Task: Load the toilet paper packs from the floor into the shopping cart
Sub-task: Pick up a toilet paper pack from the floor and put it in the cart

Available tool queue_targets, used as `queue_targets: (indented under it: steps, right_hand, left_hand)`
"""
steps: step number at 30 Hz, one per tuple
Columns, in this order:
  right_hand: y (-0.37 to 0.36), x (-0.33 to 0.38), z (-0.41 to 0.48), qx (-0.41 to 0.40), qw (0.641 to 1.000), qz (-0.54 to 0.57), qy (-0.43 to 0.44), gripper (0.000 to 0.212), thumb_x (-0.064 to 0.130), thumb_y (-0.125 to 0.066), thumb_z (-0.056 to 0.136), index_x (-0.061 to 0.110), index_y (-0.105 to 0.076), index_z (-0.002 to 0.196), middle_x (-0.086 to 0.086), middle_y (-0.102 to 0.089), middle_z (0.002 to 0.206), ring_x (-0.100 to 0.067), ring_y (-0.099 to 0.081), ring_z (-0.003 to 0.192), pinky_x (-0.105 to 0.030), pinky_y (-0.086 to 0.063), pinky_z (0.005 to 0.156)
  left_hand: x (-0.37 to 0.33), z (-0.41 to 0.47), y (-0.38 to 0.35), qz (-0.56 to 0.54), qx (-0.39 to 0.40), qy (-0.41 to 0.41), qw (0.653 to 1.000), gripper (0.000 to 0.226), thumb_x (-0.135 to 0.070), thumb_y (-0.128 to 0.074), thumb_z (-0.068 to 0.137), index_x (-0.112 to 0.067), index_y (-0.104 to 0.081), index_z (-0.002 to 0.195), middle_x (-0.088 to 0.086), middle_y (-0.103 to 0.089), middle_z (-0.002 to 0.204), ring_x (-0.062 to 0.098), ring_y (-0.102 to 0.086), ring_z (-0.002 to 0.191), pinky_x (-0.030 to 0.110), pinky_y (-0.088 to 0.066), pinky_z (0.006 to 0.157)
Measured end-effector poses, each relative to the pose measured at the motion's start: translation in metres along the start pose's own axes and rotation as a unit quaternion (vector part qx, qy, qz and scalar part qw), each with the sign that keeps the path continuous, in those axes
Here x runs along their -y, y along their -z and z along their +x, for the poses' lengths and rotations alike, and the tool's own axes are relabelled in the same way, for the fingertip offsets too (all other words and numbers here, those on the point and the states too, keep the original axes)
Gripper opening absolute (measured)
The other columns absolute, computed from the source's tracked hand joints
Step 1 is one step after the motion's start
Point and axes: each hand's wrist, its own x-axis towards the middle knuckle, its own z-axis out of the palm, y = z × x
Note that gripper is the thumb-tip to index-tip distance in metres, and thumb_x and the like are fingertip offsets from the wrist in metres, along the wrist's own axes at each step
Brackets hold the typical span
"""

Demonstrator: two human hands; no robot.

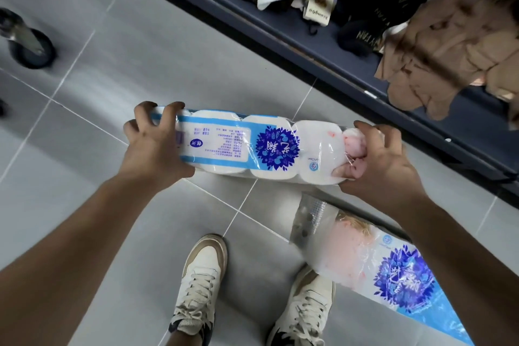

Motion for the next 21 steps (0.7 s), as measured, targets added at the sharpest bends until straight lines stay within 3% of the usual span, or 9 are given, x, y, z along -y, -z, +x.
queue_targets:
  steps: [4, 8, 11, 18, 21]
  right_hand:
    - [0.052, 0.023, -0.026, -0.014, 1.0, 0.008, 0.002, 0.109, 0.032, -0.093, 0.059, 0.039, -0.03, 0.148, -0.001, -0.029, 0.142, -0.032, -0.044, 0.131, -0.048, -0.046, 0.103]
    - [0.119, 0.051, -0.066, -0.041, 0.999, 0.007, -0.002, 0.096, 0.034, -0.089, 0.057, 0.041, -0.031, 0.134, 0.0, -0.034, 0.131, -0.036, -0.047, 0.124, -0.047, -0.046, 0.1]
    - [0.181, 0.071, -0.103, -0.061, 0.998, 0.031, 0.015, 0.097, 0.035, -0.084, 0.056, 0.042, -0.033, 0.138, 0.001, -0.038, 0.135, -0.032, -0.044, 0.127, -0.045, -0.044, 0.107]
    - [0.347, 0.127, -0.197, -0.11, 0.99, 0.07, 0.054, 0.108, 0.031, -0.087, 0.056, 0.041, -0.033, 0.149, -0.003, -0.032, 0.146, -0.03, -0.039, 0.139, -0.047, -0.041, 0.114]
    - [0.417, 0.149, -0.238, -0.127, 0.987, 0.069, 0.071, 0.109, 0.034, -0.085, 0.056, 0.04, -0.033, 0.152, -0.004, -0.031, 0.148, -0.03, -0.035, 0.142, -0.045, -0.036, 0.118]
  left_hand:
    - [-0.012, -0.028, 0.054, 0.007, -0.029, -0.008, 1.0, 0.112, -0.011, -0.091, 0.054, -0.033, -0.036, 0.149, 0.013, -0.023, 0.149, 0.046, -0.032, 0.129, 0.053, -0.047, 0.092]
    - [-0.034, -0.054, 0.131, 0.0, -0.028, -0.023, 0.999, 0.115, -0.018, -0.094, 0.051, -0.037, -0.034, 0.148, 0.015, -0.031, 0.147, 0.04, -0.027, 0.135, 0.051, -0.036, 0.11]
    - [-0.054, -0.083, 0.201, 0.001, -0.029, -0.028, 0.999, 0.117, -0.024, -0.094, 0.051, -0.043, -0.03, 0.148, 0.012, -0.038, 0.144, 0.037, -0.025, 0.136, 0.048, -0.032, 0.115]
    - [-0.118, -0.176, 0.371, 0.0, -0.055, -0.061, 0.997, 0.121, -0.028, -0.095, 0.054, -0.045, -0.027, 0.153, 0.008, -0.019, 0.154, 0.042, -0.027, 0.136, 0.049, -0.032, 0.116]
    - [-0.145, -0.22, 0.444, 0.0, -0.078, -0.084, 0.993, 0.12, -0.028, -0.094, 0.056, -0.042, -0.028, 0.155, 0.013, -0.019, 0.155, 0.043, -0.027, 0.136, 0.048, -0.03, 0.115]
